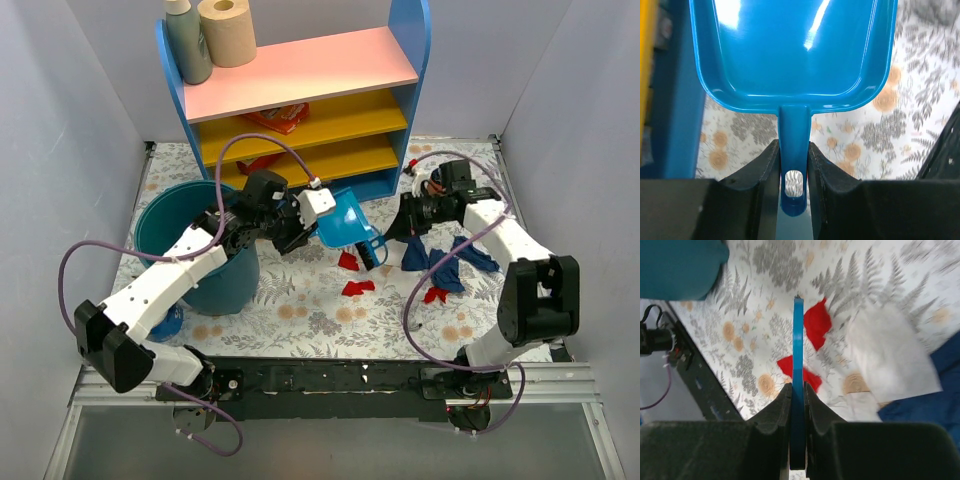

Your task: Sweep away the paper scraps from the table

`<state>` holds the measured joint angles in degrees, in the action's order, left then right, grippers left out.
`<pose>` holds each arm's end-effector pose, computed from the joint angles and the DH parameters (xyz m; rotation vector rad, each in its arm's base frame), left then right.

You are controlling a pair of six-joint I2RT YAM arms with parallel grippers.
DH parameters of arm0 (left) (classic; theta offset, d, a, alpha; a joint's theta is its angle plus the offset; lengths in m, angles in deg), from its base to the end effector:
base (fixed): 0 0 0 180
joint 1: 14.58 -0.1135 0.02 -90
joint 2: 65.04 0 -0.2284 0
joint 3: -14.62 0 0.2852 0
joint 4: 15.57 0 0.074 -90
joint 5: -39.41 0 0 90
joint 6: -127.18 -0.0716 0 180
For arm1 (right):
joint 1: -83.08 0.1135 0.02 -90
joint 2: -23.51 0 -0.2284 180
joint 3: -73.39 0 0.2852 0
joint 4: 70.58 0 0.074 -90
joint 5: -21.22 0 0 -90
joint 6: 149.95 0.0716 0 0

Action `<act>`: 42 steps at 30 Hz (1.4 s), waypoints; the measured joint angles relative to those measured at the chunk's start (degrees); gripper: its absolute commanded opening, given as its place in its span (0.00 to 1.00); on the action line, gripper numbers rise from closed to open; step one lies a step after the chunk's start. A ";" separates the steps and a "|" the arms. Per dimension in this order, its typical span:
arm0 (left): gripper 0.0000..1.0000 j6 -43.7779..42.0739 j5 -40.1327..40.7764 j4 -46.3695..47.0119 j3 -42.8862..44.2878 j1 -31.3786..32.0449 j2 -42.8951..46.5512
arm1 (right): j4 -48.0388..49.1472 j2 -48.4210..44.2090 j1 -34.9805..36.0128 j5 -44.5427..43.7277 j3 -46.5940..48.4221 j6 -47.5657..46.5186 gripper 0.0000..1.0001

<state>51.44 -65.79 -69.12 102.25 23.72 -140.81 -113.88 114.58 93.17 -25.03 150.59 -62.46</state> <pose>0.2629 -0.2315 0.2983 0.6372 2.3064 -0.7601 0.3549 0.1134 0.1679 -0.5543 2.3924 1.0245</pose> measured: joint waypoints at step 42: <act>0.00 -1.99 17.11 -19.08 -3.93 7.58 -23.45 | 1.75 -1.70 9.64 -33.03 1.66 -5.27 0.01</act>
<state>49.46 -48.68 -88.20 98.32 31.31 -164.26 -112.14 112.88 102.81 -58.06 152.25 -67.72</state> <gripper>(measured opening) 0.228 0.170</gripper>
